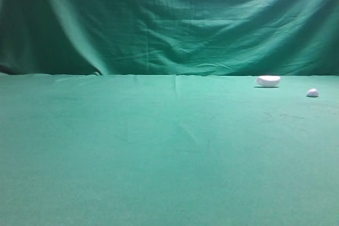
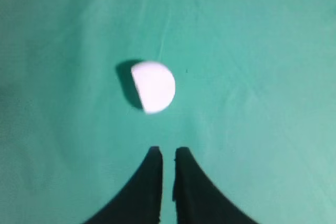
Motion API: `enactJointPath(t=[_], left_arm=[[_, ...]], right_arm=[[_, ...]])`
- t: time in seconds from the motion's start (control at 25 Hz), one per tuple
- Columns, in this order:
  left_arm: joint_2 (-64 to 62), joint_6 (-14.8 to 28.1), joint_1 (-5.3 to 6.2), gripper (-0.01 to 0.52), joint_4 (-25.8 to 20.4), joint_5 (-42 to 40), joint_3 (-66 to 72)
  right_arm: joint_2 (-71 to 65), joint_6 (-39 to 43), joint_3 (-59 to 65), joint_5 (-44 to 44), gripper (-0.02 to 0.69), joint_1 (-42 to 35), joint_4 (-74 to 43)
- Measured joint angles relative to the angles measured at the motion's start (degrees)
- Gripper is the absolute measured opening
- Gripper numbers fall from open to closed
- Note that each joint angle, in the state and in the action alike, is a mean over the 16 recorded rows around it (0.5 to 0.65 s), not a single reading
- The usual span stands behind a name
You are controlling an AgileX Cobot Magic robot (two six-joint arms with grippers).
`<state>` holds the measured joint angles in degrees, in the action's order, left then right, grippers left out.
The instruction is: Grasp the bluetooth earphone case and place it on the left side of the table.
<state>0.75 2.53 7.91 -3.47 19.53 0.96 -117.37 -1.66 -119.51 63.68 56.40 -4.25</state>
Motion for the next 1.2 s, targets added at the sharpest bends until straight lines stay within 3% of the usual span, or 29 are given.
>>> enactJointPath(t=[0.16,0.6,1.2], left_arm=[[0.00,0.00,0.00,0.000,0.00,0.00,0.00],[0.00,0.00,0.00,0.000,0.00,0.00,0.00],[0.00,0.00,0.00,0.000,0.00,0.00,0.00]], right_arm=[[7.38,1.91,1.21,5.00,0.007,-2.14,-0.14],[32.73,4.73,17.10,8.59,0.000,-9.49,-0.48],[75.00,7.37,57.11,-1.10,0.000,-11.66,-4.46]])
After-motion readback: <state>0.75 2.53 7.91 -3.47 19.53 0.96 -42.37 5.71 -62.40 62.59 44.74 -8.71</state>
